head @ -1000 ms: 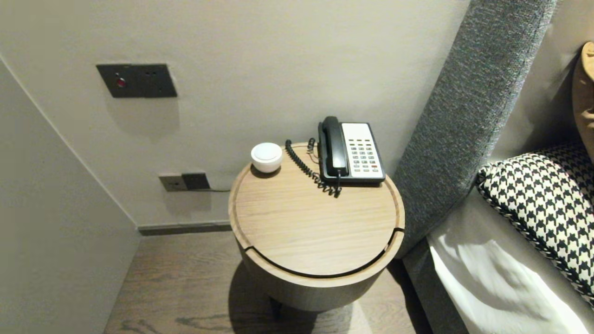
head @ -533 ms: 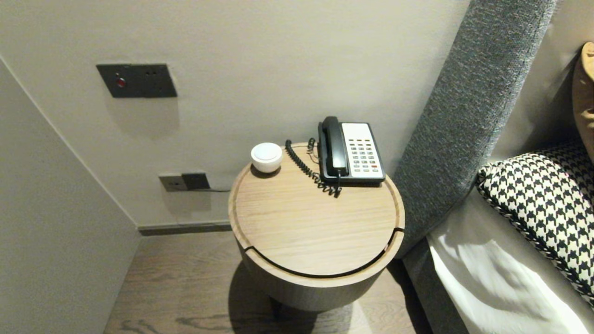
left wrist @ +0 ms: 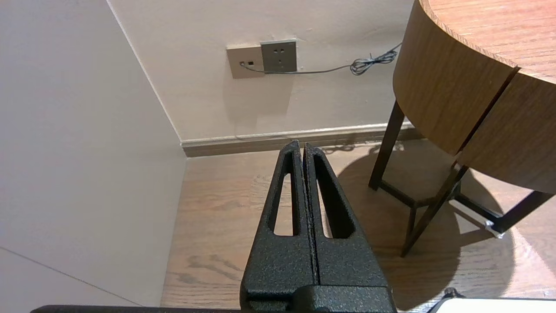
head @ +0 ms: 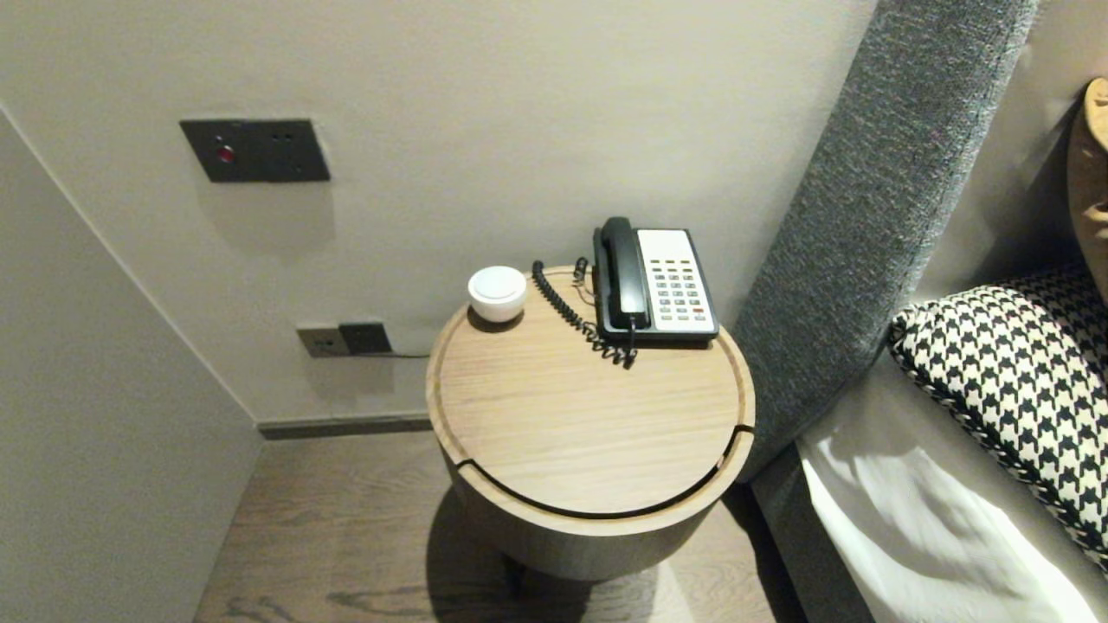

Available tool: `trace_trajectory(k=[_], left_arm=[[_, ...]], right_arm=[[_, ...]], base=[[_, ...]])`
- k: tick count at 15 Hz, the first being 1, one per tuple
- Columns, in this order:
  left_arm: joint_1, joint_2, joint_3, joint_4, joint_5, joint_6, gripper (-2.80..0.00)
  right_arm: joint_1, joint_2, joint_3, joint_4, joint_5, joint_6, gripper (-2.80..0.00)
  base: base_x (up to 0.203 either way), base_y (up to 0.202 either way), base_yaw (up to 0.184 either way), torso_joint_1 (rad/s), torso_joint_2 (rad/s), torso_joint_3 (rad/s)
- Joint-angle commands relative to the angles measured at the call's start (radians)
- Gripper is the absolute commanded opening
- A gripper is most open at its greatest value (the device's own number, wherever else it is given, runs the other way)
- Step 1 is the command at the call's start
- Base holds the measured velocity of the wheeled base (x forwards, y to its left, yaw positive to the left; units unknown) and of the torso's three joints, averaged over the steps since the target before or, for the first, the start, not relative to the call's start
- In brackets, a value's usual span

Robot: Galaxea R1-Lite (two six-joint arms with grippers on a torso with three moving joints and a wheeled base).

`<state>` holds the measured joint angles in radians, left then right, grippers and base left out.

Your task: Open the nightstand drawer

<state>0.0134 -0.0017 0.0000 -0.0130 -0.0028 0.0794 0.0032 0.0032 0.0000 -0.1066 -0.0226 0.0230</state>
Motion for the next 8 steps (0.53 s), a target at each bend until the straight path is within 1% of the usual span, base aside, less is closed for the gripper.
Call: trace_trajectory(k=[1, 8], left_arm=[[0.0, 0.0, 0.0, -0.001, 0.001, 0.0, -2.8], [0.0, 0.0, 0.0, -0.001, 0.0, 0.0, -2.8]], right_arm=[[0.0, 0.003, 0.04, -0.001, 0.001, 0.0, -2.8], [-0.001, 0.013, 0.039, -0.01, 0.006, -0.007, -2.8]], base=[[0.0, 0.0, 0.0, 0.0, 0.0, 0.0], [0.0, 0.0, 0.0, 0.0, 0.0, 0.0]])
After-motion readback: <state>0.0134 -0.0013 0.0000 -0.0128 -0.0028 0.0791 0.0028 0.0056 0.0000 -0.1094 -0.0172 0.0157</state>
